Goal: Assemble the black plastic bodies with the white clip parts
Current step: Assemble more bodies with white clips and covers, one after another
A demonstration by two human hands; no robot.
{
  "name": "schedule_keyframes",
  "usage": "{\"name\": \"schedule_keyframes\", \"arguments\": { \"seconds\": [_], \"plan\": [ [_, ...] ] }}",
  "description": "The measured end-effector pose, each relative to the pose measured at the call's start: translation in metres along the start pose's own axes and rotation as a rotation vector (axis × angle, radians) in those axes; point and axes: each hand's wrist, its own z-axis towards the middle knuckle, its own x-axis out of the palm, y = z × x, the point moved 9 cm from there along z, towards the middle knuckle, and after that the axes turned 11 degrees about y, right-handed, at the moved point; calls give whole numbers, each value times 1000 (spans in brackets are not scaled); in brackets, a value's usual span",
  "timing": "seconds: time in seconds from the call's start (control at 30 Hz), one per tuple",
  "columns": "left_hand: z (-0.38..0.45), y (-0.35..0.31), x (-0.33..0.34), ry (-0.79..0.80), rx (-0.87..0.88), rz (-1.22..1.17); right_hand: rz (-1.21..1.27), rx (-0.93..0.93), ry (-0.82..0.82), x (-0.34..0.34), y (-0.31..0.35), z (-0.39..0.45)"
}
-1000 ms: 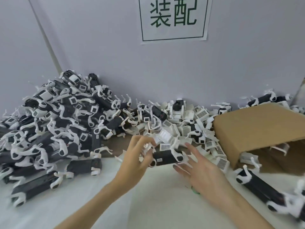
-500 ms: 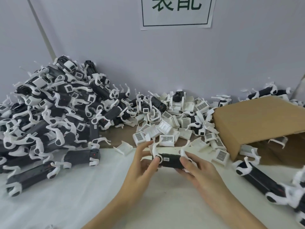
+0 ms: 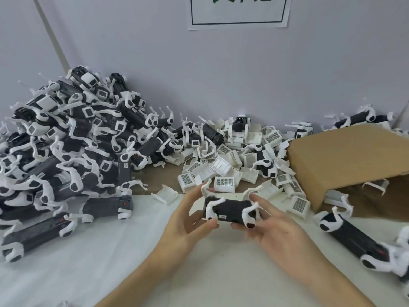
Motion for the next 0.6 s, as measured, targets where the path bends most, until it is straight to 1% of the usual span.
{"name": "schedule_keyframes", "arguments": {
  "seconds": [0.07,0.13,0.2,0.27,0.33,0.4,0.5,0.57,0.6],
  "plan": [
    [1,0,4,48,19,22,229,17,8,2,-1,-1],
    [2,0,7,82,42,38,298,56,-20,2,-2,-2],
    [3,0,11,112,69,40,255,92,-68,-2,-4,0],
    [3,-1,13,123,86,71,228,78,-121,-4,-3,2],
    [2,-1,12,115,94,117,166,70,-136,-3,-3,3],
    [2,1,9,98,96,108,131,57,-135,-3,-3,3],
    [2,3,2,0,60,-25,162,-16,-138,-2,3,3],
    [1,6,-1,-60,7,-136,109,-61,-144,0,7,1],
    [1,9,0,-59,-29,-151,82,-80,-138,1,7,1]
  ]
}}
